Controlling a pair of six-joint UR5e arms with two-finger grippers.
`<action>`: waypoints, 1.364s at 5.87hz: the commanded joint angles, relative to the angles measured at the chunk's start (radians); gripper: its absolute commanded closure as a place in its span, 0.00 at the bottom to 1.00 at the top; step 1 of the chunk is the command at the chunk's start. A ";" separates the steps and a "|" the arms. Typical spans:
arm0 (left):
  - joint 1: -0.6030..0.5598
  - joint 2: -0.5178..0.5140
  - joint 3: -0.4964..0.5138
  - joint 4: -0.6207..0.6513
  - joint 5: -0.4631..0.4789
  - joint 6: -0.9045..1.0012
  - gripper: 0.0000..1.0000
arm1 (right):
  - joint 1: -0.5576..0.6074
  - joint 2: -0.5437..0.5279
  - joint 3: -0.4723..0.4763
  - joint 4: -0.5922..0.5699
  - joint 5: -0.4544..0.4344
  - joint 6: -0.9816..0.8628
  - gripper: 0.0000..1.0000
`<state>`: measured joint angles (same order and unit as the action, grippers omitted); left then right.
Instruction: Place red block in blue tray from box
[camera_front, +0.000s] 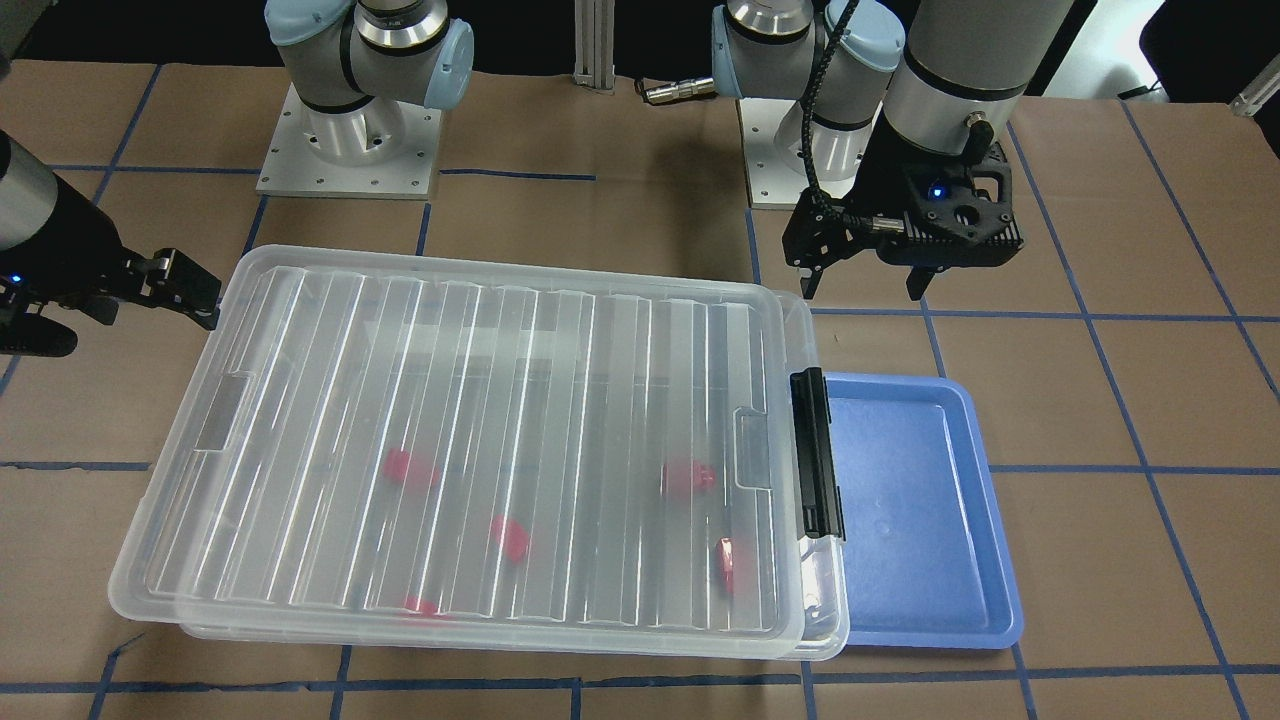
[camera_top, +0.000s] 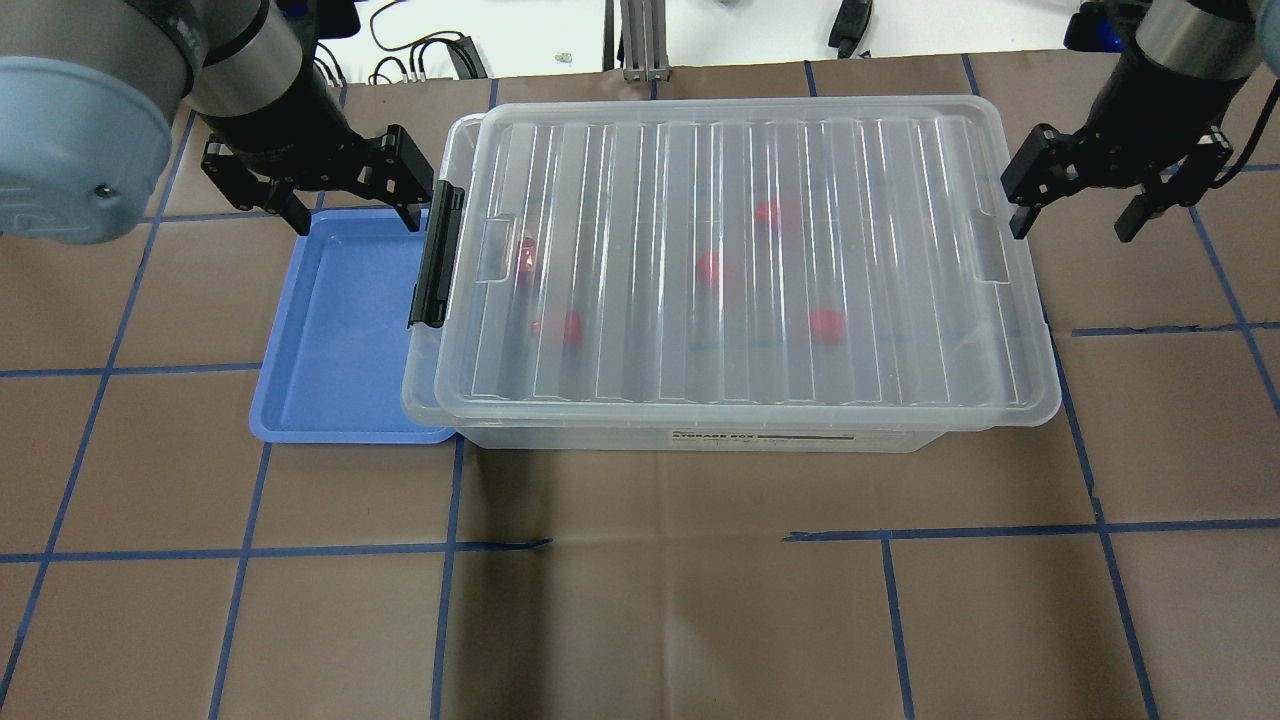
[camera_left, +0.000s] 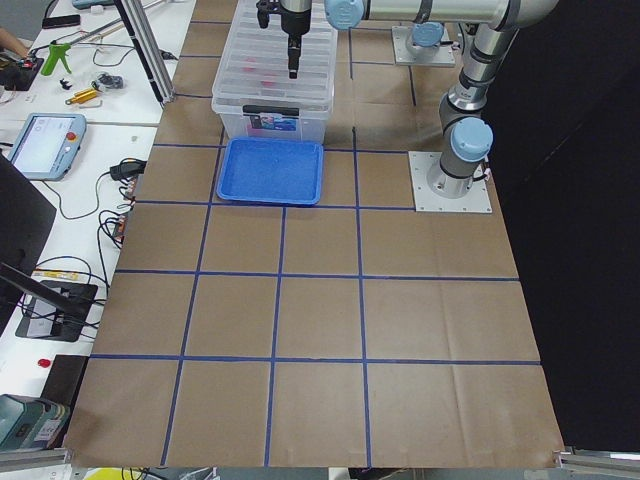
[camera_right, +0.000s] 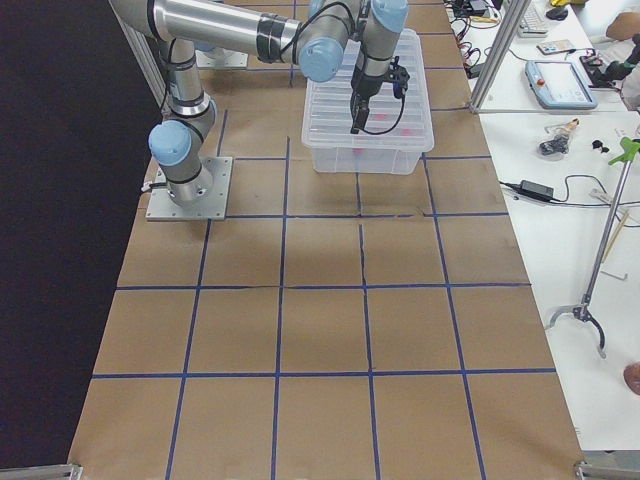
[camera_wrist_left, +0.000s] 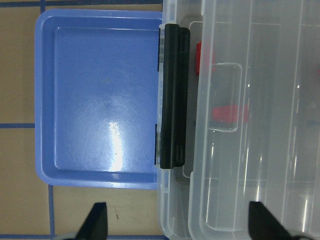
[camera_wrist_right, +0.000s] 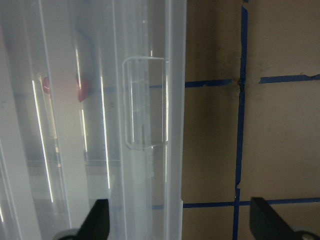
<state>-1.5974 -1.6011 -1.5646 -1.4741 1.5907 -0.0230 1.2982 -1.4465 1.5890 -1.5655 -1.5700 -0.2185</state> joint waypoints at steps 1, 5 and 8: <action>-0.001 0.000 0.000 0.000 0.000 0.000 0.02 | -0.028 -0.002 0.106 -0.083 0.004 -0.041 0.00; -0.001 0.000 0.000 0.000 0.000 0.000 0.02 | -0.030 0.014 0.157 -0.113 -0.055 -0.050 0.00; -0.001 0.000 0.000 0.000 0.000 0.000 0.02 | -0.033 0.025 0.155 -0.155 -0.070 -0.076 0.00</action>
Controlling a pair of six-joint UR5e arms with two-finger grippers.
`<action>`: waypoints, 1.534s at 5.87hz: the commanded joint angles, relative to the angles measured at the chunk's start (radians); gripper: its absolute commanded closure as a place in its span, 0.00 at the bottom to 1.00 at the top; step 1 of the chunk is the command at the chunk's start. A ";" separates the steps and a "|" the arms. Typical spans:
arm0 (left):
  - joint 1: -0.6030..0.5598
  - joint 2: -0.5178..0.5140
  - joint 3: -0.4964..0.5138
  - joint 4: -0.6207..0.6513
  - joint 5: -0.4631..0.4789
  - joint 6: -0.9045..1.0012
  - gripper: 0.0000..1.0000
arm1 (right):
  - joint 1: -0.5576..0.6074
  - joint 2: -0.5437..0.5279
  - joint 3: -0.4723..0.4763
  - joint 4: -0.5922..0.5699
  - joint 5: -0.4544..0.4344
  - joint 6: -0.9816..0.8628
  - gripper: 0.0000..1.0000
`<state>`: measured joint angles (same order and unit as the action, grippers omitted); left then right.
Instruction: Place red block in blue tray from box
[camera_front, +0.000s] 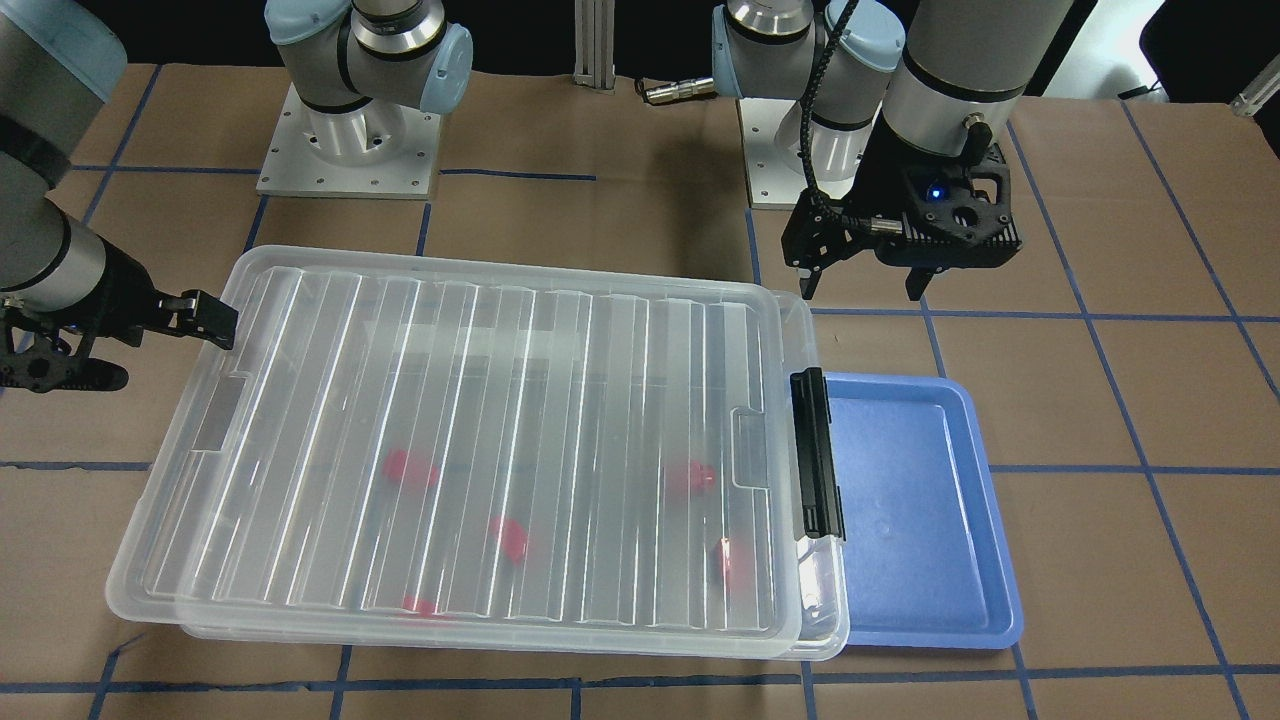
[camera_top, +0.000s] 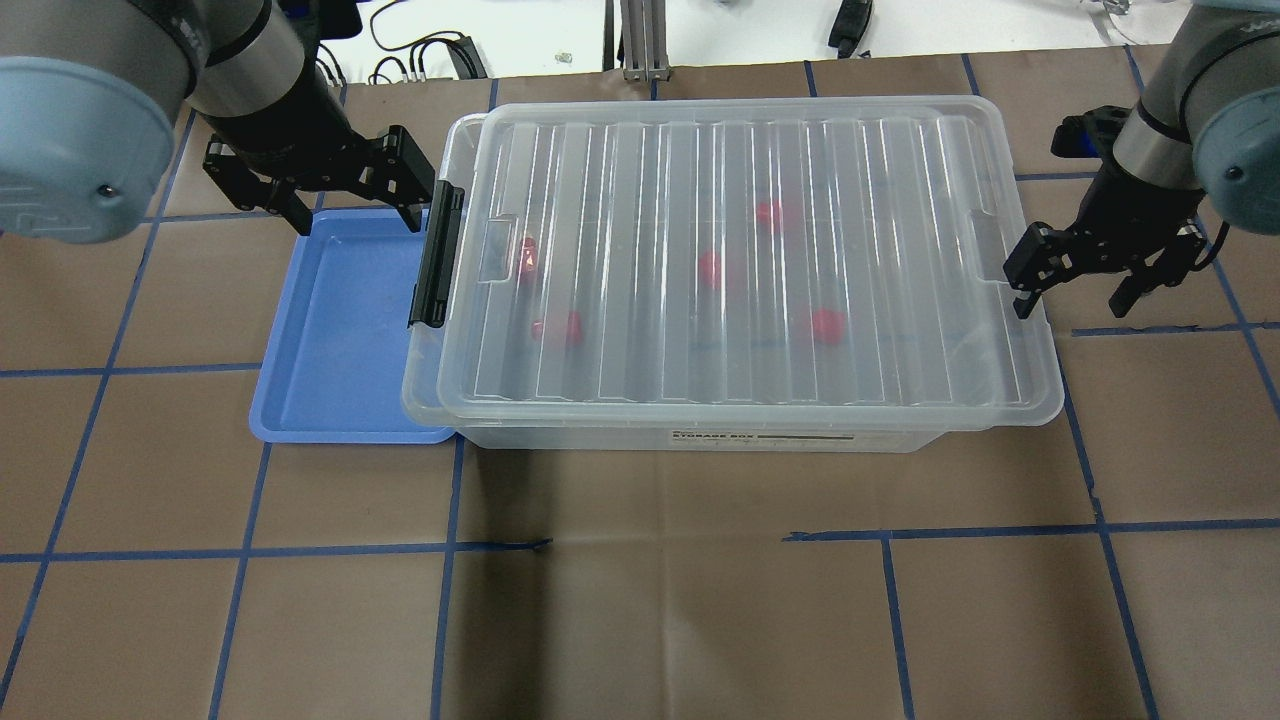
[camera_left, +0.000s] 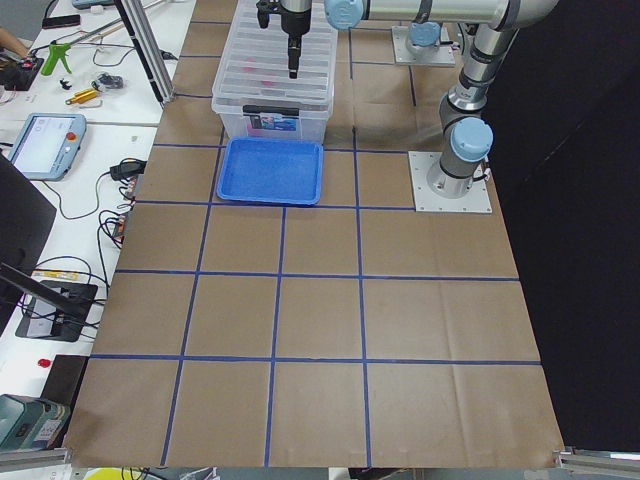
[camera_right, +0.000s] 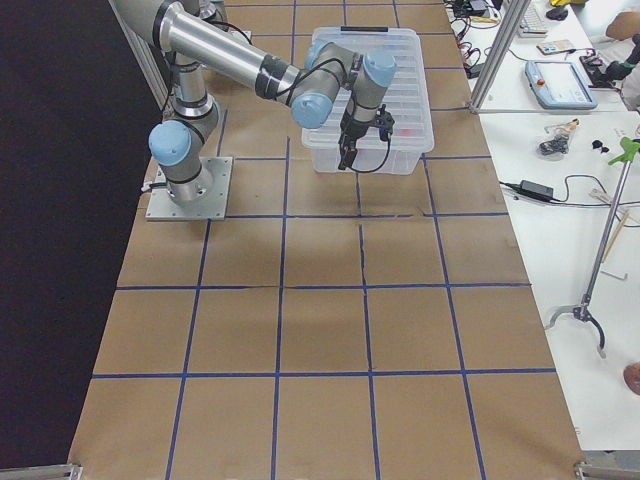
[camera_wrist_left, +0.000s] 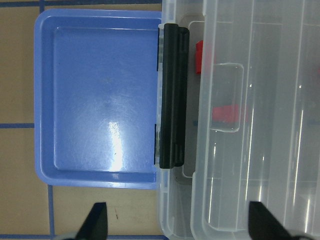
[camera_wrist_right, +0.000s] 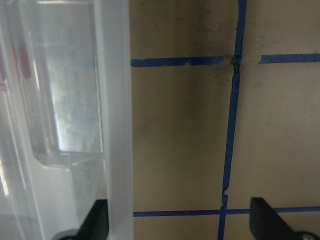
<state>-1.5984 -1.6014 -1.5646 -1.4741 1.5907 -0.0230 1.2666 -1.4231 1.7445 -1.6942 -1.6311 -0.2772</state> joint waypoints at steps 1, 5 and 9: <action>0.000 0.000 0.000 0.000 0.000 0.000 0.02 | -0.001 0.004 0.000 -0.050 -0.054 -0.026 0.00; 0.002 -0.018 0.000 0.002 -0.082 0.367 0.02 | -0.096 0.016 -0.008 -0.061 -0.093 -0.108 0.00; -0.015 -0.106 0.006 0.015 -0.075 0.972 0.02 | -0.206 0.018 -0.022 -0.102 -0.118 -0.265 0.00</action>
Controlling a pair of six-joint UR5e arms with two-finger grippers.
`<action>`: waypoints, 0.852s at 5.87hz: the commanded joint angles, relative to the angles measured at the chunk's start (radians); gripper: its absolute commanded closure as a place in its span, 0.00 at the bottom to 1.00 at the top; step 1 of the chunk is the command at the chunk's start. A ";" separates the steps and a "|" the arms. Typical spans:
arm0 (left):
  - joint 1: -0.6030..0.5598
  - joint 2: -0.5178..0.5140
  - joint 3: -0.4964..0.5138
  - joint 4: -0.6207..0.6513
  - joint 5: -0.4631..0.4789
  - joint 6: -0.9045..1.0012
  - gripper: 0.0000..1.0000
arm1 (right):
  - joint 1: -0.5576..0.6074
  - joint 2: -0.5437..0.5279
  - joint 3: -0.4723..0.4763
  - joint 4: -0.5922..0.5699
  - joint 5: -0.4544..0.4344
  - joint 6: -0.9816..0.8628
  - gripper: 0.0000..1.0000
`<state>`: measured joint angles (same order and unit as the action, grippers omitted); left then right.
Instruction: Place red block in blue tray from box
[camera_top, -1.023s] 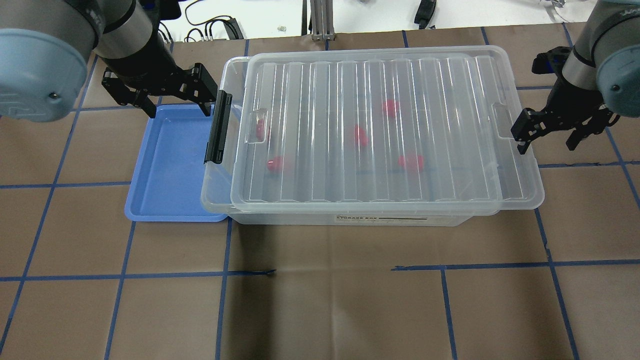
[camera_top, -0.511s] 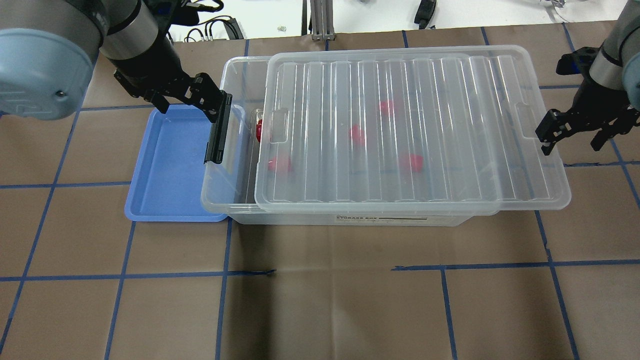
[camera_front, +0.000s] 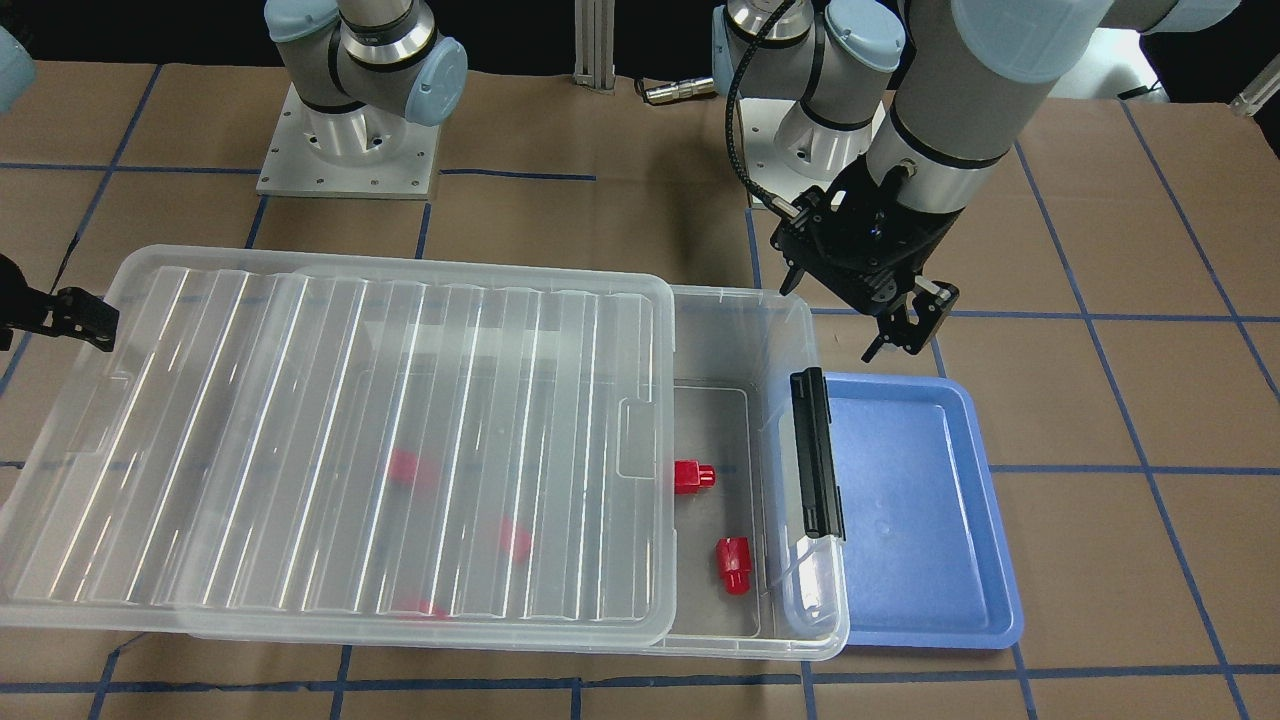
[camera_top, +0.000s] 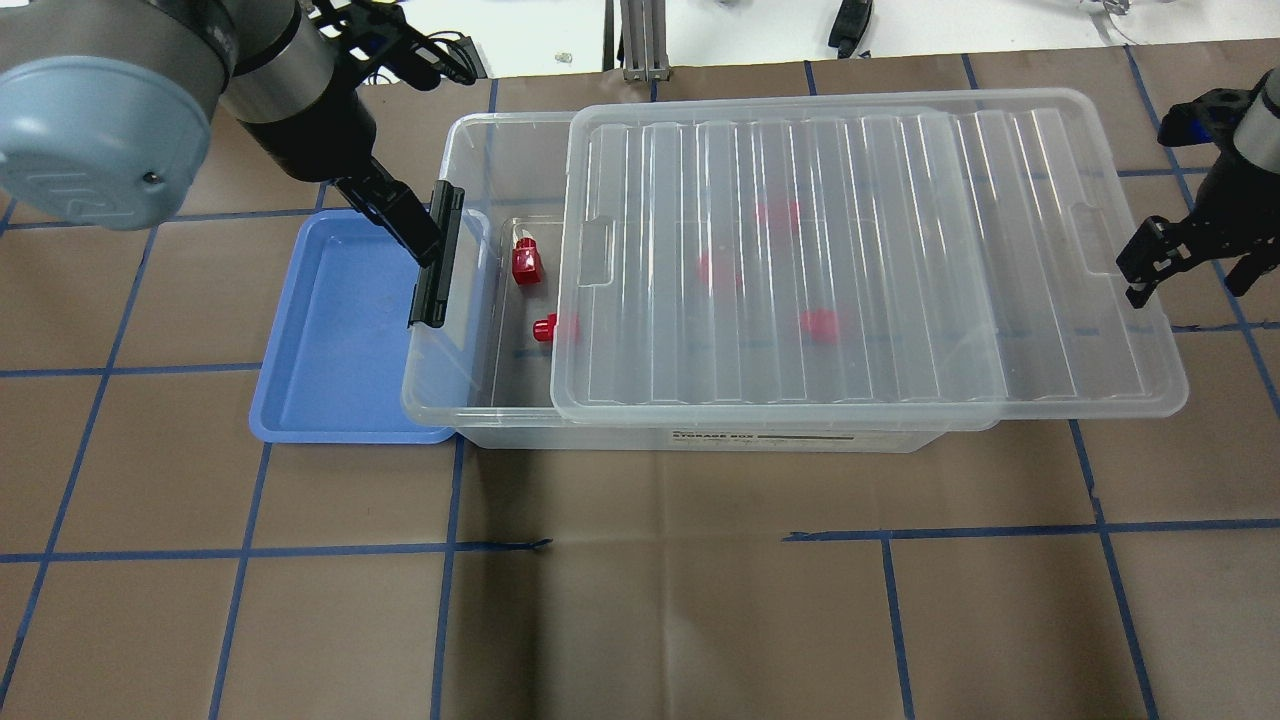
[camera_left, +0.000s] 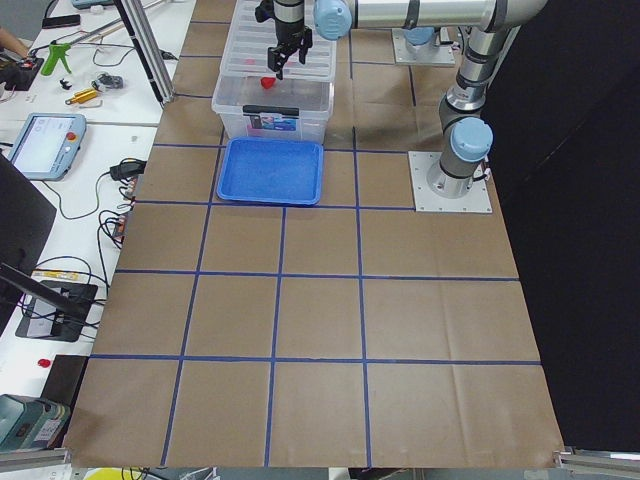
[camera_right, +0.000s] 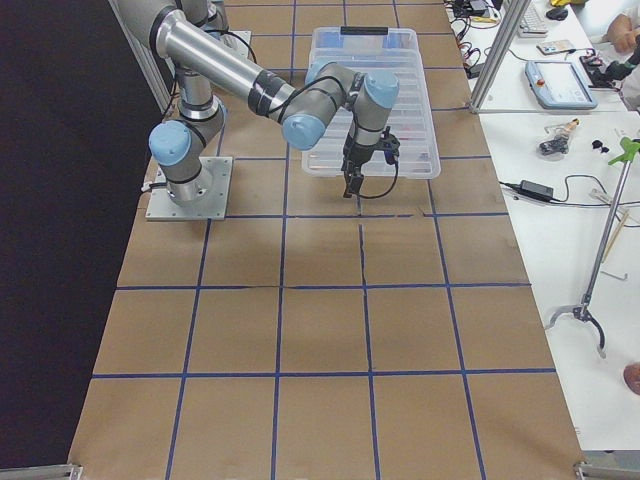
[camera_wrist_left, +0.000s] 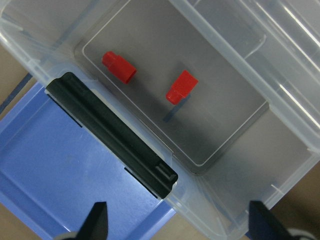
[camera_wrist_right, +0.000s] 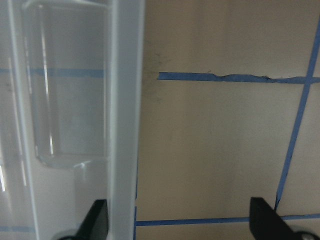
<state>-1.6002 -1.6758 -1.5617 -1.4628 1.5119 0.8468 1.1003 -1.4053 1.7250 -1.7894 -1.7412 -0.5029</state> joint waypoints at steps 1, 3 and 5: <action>-0.024 -0.045 0.003 0.008 0.007 0.226 0.02 | -0.057 0.000 -0.007 -0.011 -0.011 -0.072 0.00; -0.091 -0.126 -0.001 0.111 0.007 0.351 0.02 | -0.115 0.000 -0.010 -0.016 -0.020 -0.124 0.00; -0.130 -0.188 -0.008 0.191 0.005 0.412 0.02 | -0.125 -0.007 -0.027 -0.019 -0.024 -0.124 0.00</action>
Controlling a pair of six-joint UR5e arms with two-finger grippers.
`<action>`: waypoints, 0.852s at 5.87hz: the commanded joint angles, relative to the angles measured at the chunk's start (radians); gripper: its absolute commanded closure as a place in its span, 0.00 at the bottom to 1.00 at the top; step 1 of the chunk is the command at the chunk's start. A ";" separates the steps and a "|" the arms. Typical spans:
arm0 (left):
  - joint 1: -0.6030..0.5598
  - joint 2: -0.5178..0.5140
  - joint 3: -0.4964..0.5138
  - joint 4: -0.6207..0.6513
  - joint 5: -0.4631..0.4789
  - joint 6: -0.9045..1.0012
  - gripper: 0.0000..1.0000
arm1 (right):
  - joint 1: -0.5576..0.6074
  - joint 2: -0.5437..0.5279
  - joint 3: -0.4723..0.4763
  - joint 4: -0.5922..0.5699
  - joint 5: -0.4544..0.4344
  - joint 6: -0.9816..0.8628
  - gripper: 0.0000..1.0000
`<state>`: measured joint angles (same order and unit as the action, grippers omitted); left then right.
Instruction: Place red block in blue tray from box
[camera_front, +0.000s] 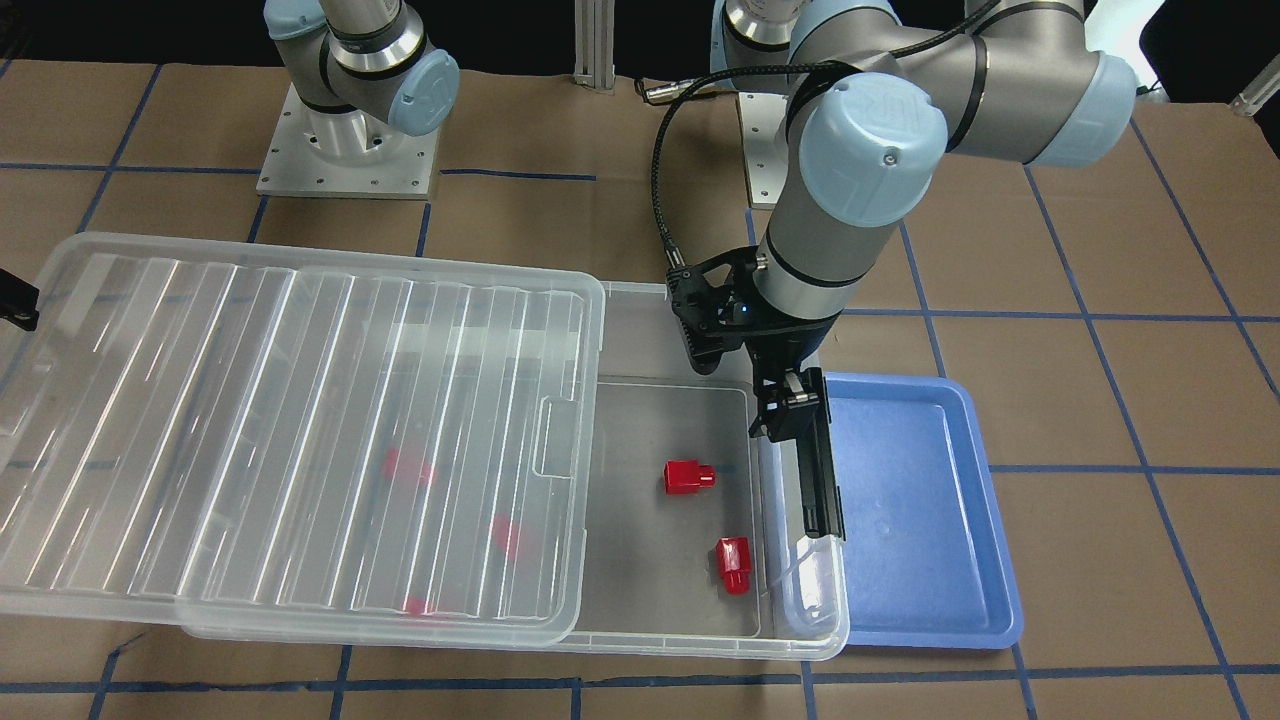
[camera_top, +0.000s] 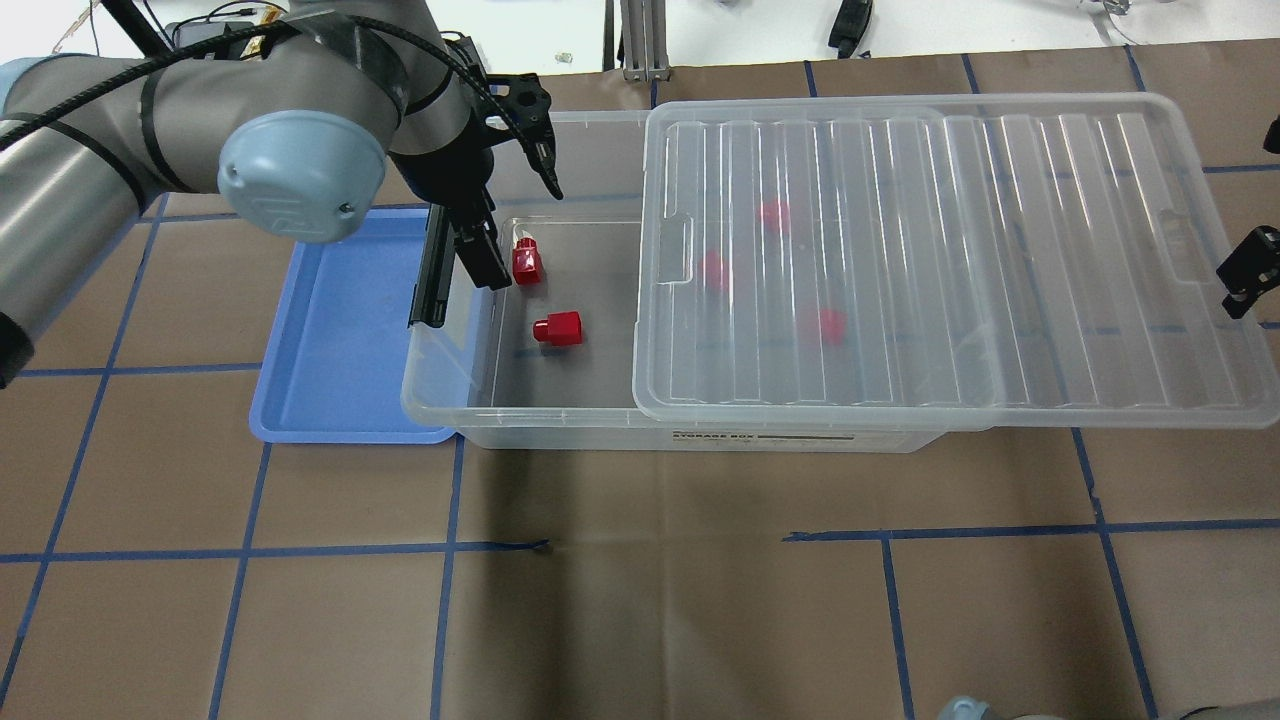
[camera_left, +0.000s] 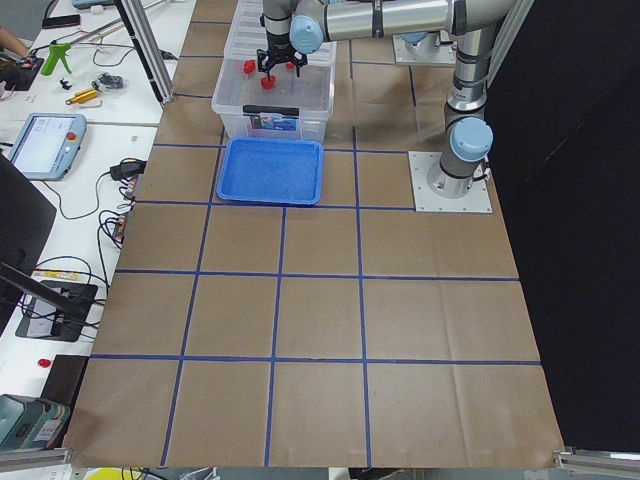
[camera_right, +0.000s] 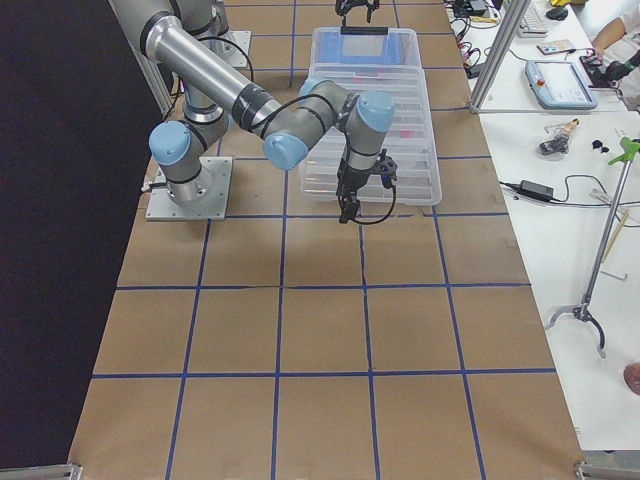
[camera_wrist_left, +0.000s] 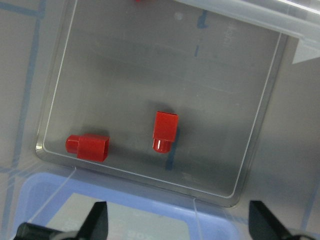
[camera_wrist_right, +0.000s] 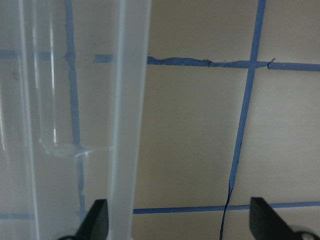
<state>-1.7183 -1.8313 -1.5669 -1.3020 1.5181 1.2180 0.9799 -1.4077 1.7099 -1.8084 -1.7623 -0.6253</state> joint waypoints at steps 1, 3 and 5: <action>-0.012 -0.087 -0.008 0.052 0.001 0.067 0.02 | 0.002 -0.020 -0.062 0.010 0.006 0.021 0.00; -0.020 -0.176 -0.051 0.166 0.001 0.105 0.03 | 0.064 -0.033 -0.192 0.114 0.014 0.091 0.00; -0.018 -0.230 -0.112 0.283 0.001 0.118 0.03 | 0.262 -0.063 -0.309 0.292 0.015 0.369 0.00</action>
<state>-1.7363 -2.0342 -1.6522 -1.0756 1.5194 1.3300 1.1491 -1.4592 1.4547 -1.5973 -1.7485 -0.3848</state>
